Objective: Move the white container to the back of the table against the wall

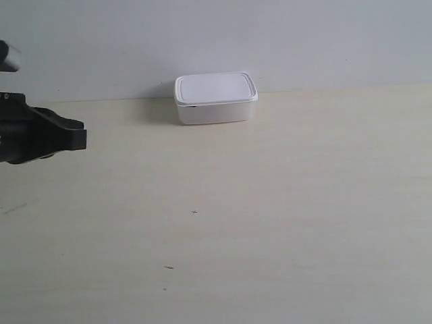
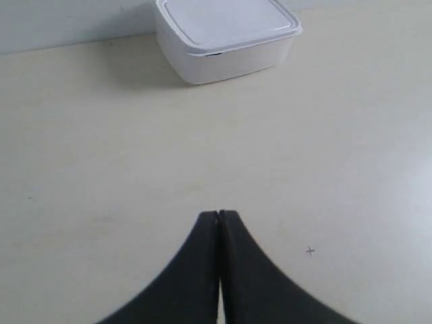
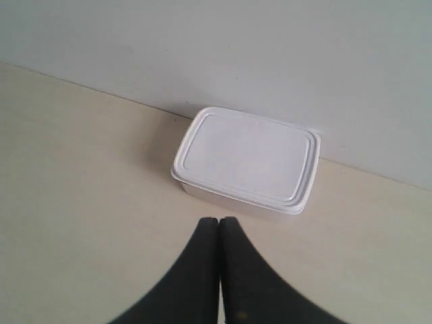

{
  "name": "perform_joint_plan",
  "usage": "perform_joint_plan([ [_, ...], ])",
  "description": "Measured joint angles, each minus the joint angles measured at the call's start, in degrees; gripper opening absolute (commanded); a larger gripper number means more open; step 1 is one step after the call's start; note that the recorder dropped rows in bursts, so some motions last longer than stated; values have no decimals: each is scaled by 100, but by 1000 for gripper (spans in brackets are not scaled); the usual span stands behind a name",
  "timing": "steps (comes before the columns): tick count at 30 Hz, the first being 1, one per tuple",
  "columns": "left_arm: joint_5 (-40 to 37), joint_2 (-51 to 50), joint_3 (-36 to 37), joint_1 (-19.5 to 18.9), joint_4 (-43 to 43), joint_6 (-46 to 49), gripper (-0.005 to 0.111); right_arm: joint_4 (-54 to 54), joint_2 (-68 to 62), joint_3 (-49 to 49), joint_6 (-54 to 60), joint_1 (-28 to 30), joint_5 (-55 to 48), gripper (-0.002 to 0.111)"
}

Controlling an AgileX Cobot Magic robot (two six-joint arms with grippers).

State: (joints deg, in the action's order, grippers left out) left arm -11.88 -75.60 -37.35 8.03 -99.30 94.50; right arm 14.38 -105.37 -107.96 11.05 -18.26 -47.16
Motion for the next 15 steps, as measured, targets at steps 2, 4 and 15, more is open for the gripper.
perform_joint_plan([
  [2,0,448,275,0,0,-91,0,-97,283,0,-107,0,-158,0],
  [4,0,894,538,0,0,-157,0,-97,594,0,-184,0,-305,0],
  [15,-137,3577,1693,0,-24,-884,0,-648,2109,0,-797,-526,-1011,0],
])
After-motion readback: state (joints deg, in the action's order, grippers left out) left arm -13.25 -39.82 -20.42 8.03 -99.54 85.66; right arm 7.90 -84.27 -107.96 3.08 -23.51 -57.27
